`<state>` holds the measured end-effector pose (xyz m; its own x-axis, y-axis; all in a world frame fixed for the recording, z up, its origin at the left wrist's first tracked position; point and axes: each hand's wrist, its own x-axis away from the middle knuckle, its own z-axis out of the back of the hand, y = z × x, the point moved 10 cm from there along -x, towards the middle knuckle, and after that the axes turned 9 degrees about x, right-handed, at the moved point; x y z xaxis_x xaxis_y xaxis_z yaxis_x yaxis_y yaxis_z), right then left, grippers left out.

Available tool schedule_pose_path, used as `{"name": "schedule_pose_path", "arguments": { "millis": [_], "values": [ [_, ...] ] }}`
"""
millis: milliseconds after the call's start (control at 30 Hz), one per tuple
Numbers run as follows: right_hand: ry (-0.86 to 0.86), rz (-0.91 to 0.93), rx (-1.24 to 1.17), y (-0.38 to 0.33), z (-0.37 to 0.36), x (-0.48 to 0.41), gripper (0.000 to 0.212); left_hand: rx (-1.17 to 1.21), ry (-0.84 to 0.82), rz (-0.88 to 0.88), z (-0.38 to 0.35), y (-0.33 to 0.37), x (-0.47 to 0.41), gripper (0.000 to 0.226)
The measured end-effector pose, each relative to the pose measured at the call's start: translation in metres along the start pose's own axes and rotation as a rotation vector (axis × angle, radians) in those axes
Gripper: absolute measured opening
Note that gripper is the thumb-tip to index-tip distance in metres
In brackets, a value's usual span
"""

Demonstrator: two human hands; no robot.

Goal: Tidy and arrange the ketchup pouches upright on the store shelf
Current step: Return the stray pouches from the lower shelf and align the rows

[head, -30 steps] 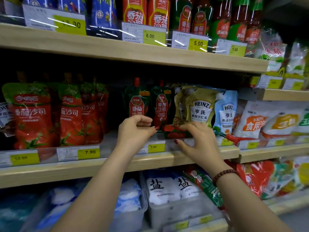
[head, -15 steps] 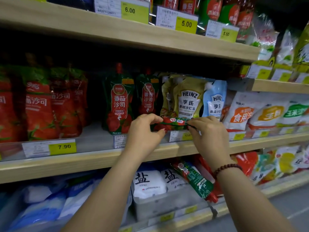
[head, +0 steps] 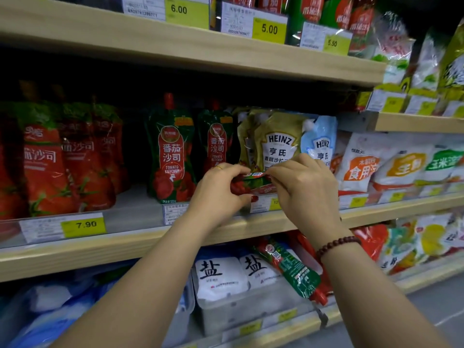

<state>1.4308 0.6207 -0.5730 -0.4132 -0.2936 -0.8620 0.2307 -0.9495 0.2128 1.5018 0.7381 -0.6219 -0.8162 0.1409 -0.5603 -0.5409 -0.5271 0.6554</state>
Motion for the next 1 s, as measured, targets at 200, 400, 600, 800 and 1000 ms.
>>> {"name": "schedule_pose_path", "arguments": {
  "millis": [200, 400, 600, 800, 1000],
  "values": [
    [0.096, 0.149, 0.062, -0.027, 0.018, -0.008, 0.013, 0.047, 0.186, -0.062, 0.015, 0.001, 0.011, 0.045],
    [0.127, 0.161, 0.037, -0.039, 0.025, -0.013, 0.009, 0.014, 0.255, -0.095, 0.023, 0.004, 0.019, 0.036],
    [0.21, -0.08, -0.167, -0.011, 0.038, -0.021, 0.053, 0.199, 0.209, 0.061, 0.037, -0.022, 0.004, 0.027],
    [-0.013, -0.508, -0.67, 0.015, -0.014, -0.008, 0.081, 0.5, 0.135, 0.158, 0.042, -0.034, -0.006, 0.028],
    [-0.404, -0.638, -0.959, -0.012, -0.09, 0.015, 0.079, 0.803, 0.072, 0.398, 0.035, -0.053, -0.01, 0.038]
  ]
}}
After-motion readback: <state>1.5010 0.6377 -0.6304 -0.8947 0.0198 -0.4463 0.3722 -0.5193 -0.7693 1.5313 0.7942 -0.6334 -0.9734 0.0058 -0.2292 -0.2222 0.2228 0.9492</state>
